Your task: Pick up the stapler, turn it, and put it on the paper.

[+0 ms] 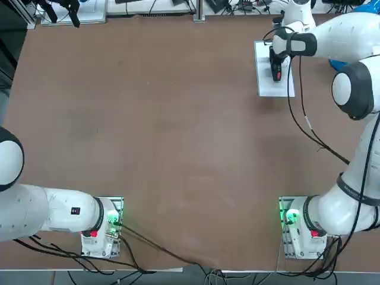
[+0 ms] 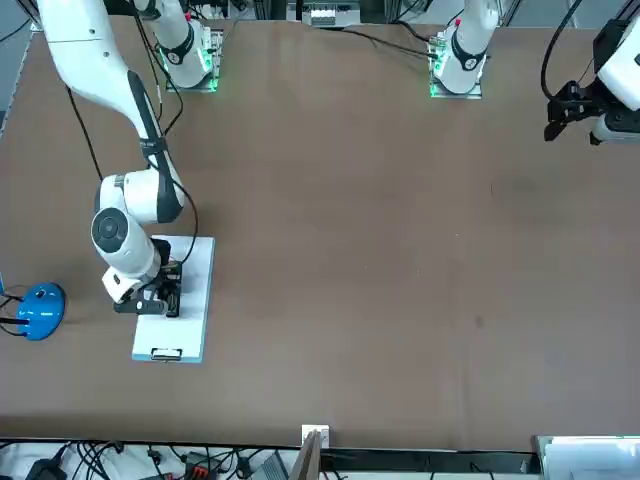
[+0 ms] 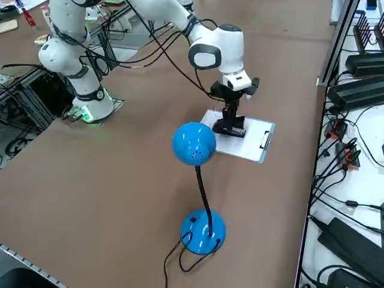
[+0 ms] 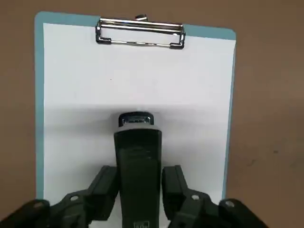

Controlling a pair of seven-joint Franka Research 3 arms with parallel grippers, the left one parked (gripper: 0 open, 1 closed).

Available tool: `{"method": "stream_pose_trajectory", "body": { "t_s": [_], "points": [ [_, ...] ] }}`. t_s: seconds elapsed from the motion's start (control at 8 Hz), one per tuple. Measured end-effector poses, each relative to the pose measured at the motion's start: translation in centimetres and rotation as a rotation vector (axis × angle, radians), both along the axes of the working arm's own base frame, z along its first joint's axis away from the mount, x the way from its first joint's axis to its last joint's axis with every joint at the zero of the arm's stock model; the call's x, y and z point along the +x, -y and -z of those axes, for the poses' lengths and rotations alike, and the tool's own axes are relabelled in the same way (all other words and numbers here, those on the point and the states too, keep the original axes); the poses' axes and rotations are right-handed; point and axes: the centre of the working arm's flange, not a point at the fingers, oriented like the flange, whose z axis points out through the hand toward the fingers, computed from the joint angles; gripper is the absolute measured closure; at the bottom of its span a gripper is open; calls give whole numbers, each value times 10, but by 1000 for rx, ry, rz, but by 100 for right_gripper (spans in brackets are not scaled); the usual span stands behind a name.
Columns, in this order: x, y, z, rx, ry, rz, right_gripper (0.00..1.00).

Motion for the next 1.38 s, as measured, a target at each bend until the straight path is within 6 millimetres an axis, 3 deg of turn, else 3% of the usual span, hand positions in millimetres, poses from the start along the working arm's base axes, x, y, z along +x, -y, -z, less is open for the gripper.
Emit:
{"method": "stream_pose_trajectory", "body": {
  "t_s": [0.25,0.38,0.62,0.88,1.38],
  "points": [
    [2,2,-21,-2,8,7,5],
    [2,5,-48,-7,-4,19,0],
    [-4,17,-127,-10,-2,57,0],
    [-20,43,-203,-10,-16,115,0],
    [-72,68,-323,92,-59,178,0]
  ]
}}
